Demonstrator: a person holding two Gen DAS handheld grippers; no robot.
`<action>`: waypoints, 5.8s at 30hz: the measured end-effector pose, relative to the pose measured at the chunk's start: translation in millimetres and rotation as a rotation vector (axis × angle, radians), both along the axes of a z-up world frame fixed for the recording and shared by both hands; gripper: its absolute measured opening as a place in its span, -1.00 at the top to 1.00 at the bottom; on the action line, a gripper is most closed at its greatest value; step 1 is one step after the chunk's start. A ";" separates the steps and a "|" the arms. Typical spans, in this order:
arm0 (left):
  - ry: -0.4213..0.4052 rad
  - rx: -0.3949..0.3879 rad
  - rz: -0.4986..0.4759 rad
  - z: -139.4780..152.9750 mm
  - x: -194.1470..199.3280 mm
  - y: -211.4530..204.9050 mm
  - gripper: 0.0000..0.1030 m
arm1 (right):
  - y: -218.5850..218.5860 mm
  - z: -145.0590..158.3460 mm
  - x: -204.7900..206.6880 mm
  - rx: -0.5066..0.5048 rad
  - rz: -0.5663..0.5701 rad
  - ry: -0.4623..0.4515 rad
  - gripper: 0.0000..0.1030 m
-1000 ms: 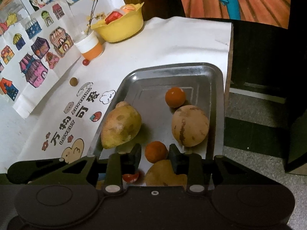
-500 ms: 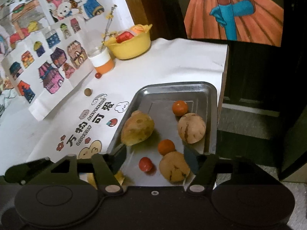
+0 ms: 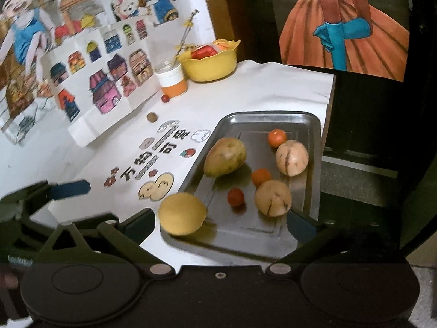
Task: Organize fruits
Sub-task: 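Move both open tools from the tray toward the fruits beside the glass jar, then close right tool on the red cherry tomato while left tool closes on the small brown fruit, then carry the brown fruit over the tray with left tool while right tool carries the tomato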
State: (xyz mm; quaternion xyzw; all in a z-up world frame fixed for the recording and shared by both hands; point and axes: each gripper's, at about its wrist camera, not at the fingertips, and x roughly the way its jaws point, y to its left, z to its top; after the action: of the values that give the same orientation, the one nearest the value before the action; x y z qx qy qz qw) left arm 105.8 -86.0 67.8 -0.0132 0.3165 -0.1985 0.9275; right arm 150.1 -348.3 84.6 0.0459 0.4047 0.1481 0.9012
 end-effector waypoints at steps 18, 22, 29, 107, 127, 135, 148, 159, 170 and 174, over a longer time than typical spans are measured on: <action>0.107 0.067 0.202 -10.5 7.0 84.9 -0.99 | 76.2 -6.0 -9.4 -0.064 0.200 0.098 -0.99; 0.110 0.075 0.227 -13.3 18.2 103.7 -0.99 | 89.5 -2.4 1.6 -0.093 0.235 0.093 -0.99; 0.153 0.075 0.294 -22.2 44.9 133.4 -0.99 | 115.2 3.8 25.8 -0.135 0.292 0.092 -0.99; 0.039 0.086 0.326 -91.4 294.0 109.9 -0.61 | 261.4 -114.1 441.6 0.113 0.350 0.022 -0.14; 0.069 0.054 0.325 -98.0 310.4 113.2 0.16 | 281.3 -117.7 465.0 0.083 0.234 0.080 0.36; 0.075 0.053 0.334 -99.7 313.7 114.2 0.32 | 287.7 -115.9 461.5 0.065 0.207 0.085 0.55; 0.078 0.019 0.327 -100.1 307.4 118.9 0.43 | 262.9 -117.8 453.3 0.081 0.242 0.087 0.57; 0.096 0.001 0.320 -96.9 283.6 115.3 0.43 | 227.7 -110.9 413.4 0.071 0.279 0.070 0.57; 0.085 -0.030 0.314 -81.9 249.7 112.2 0.43 | 197.5 -67.7 343.6 0.060 0.335 -0.033 0.57; 0.077 -0.035 0.308 -73.9 241.8 107.7 0.43 | 185.7 -55.9 325.1 0.081 0.331 -0.043 0.57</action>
State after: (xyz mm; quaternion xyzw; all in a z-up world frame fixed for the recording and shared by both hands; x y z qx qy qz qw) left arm 347.6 21.7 -6.0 -0.0855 0.3425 -0.0589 0.9338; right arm 475.2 -162.6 28.6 0.0115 0.3812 0.3116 0.8703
